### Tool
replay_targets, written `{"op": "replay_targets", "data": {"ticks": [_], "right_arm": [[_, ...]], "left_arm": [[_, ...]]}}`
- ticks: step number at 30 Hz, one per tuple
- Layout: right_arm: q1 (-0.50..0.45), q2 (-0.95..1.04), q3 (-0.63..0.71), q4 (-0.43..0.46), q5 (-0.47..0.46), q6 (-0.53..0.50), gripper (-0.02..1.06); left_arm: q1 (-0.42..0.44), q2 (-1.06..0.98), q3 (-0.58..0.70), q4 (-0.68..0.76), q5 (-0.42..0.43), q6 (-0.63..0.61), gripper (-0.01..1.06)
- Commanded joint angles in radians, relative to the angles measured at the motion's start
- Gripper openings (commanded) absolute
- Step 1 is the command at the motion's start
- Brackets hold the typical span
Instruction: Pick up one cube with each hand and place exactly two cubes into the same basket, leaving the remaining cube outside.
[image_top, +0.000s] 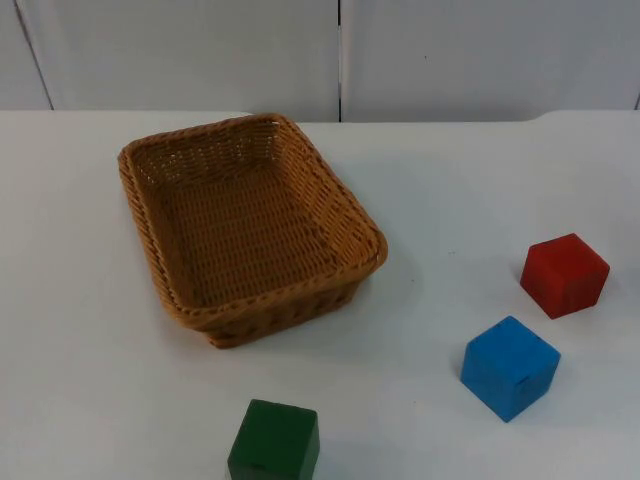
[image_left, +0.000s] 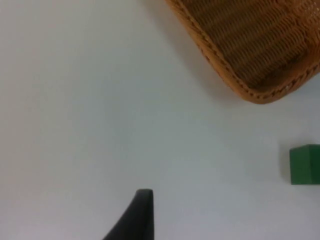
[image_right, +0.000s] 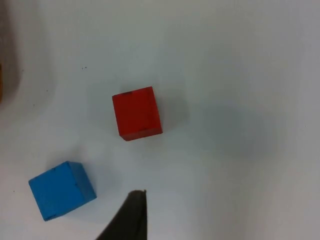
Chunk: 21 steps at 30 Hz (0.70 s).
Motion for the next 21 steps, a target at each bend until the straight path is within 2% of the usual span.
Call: {"op": "replay_targets", "data": {"ticks": [1,4,9,13,14,21], "right_arm": [[-0.002,0.024,-0.008,0.009,-0.023,-0.016,1.05],[0.009,0.047,-0.008,0.008,-0.031,-0.019,1.05],[0.084,0.088,-0.008,-0.002,-0.058,-0.022,1.05],[0.182,0.137,-0.009,-0.007,-0.108,-0.022,1.05],[0.182,0.137,-0.009,-0.007,-0.108,-0.022,1.05],[0.268,0.213,-0.028,-0.013,-0.140,-0.005,1.05]], "left_arm": [[0.003,0.025,-0.008,-0.040,0.022,0.038,1.05],[0.003,0.044,-0.008,-0.066,0.033,0.059,1.05],[-0.034,0.082,-0.008,-0.080,0.038,0.080,1.05],[-0.114,0.102,-0.008,-0.084,0.036,0.067,1.05],[-0.114,0.102,-0.008,-0.084,0.036,0.067,1.05],[-0.283,0.147,-0.008,-0.043,-0.008,-0.023,1.05]]}}
